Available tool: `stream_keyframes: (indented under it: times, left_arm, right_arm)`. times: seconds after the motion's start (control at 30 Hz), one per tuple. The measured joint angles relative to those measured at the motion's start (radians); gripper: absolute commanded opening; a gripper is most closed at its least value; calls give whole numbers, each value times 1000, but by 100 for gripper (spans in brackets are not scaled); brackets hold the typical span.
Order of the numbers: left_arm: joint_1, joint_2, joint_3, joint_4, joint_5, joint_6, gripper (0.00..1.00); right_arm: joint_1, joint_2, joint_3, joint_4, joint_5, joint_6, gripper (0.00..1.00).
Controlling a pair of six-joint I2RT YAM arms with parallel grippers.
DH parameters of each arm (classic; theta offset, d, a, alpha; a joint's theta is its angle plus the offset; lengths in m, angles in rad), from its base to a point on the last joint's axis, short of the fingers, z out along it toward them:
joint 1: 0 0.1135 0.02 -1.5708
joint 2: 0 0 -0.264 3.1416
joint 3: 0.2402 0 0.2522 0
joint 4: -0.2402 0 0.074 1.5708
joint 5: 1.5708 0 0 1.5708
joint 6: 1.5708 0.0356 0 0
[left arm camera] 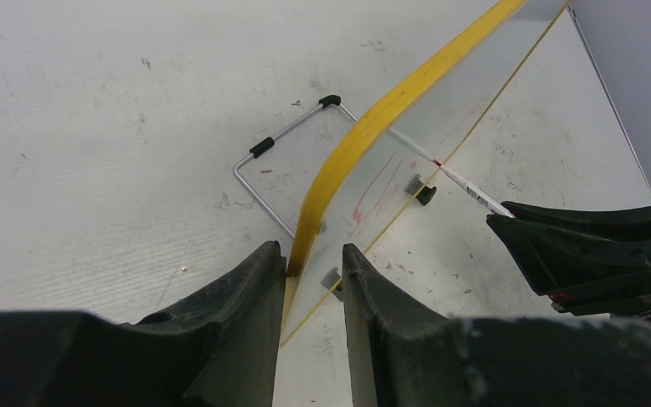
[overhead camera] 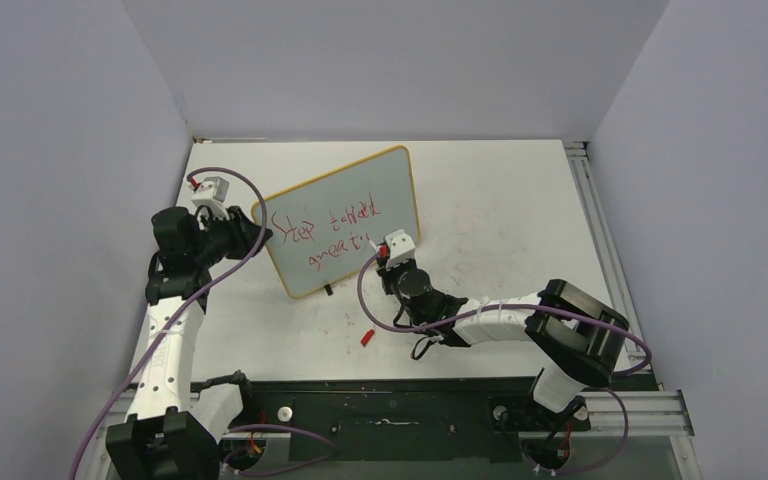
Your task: Write a sentence on the whiteboard
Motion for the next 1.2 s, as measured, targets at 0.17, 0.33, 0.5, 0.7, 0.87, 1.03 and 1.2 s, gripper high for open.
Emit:
stream_keyframes:
  times: [0.17,0.33,0.5,0.7,0.87,1.03,1.2]
  left_arm:
    - [0,0,0,0,0,0,29]
    - [0,0,0,0,0,0,29]
    - [0,0,0,0,0,0,29]
    - [0,0,0,0,0,0,29]
    - [0,0,0,0,0,0,29]
    - [0,0,0,0,0,0,29]
    - [0,0,0,0,0,0,29]
  right_arm:
    - [9,0,0,0,2,0,5]
    - [36,-2,0,-12,6,-5,5]
    - [46,-6,0,-15,6,-13,5]
    - [46,-6,2,-15,6,-25,5]
    - [45,-6,14,-15,6,-32,5]
    - [42,-5,29,-15,5,-40,5]
    - [36,2,35,-14,5,-46,5]
